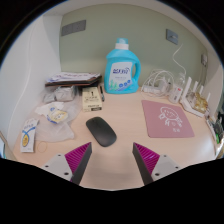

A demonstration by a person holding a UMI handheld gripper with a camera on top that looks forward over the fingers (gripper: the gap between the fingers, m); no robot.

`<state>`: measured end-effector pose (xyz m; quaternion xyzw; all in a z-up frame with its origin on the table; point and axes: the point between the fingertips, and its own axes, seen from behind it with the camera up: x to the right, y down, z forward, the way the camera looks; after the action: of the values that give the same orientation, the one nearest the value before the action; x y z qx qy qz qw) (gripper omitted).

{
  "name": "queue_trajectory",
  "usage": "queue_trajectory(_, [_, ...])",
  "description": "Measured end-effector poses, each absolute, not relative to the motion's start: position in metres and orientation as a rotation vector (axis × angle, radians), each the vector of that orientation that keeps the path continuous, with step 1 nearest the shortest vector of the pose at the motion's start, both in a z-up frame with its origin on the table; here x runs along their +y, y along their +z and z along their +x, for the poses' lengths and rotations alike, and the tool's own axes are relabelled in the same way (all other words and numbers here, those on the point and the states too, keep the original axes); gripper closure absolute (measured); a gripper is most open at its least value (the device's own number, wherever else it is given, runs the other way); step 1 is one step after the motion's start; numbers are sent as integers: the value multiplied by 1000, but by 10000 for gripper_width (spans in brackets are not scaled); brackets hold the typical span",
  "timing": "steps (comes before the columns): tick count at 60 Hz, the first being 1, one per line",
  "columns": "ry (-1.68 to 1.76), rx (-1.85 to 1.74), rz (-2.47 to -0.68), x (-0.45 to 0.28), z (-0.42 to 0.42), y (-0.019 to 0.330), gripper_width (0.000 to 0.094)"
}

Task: Arrange mouse

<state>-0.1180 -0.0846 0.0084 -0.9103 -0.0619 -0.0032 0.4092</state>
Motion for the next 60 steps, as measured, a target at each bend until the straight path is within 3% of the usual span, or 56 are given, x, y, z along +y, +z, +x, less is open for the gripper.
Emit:
queue_trajectory(13, [25,-228,-2327,-28,-142,-17,81])
queue_trajectory(23, [39,-253,-2301,2,-142,-18,107])
queue_trajectory(28, [62,-246,-2291,13,-144,-19,191])
queue_trajectory(35, [89,-279,-2278,18,-155,-20,460])
queue_trajectory(49, [71,-244,-2287,16,-155,-19,580])
queue_trajectory(54, [86,-254,-2262,11,-160,3,580])
queue_trajectory(60, [164,-243,-2144,7,-172,80,578])
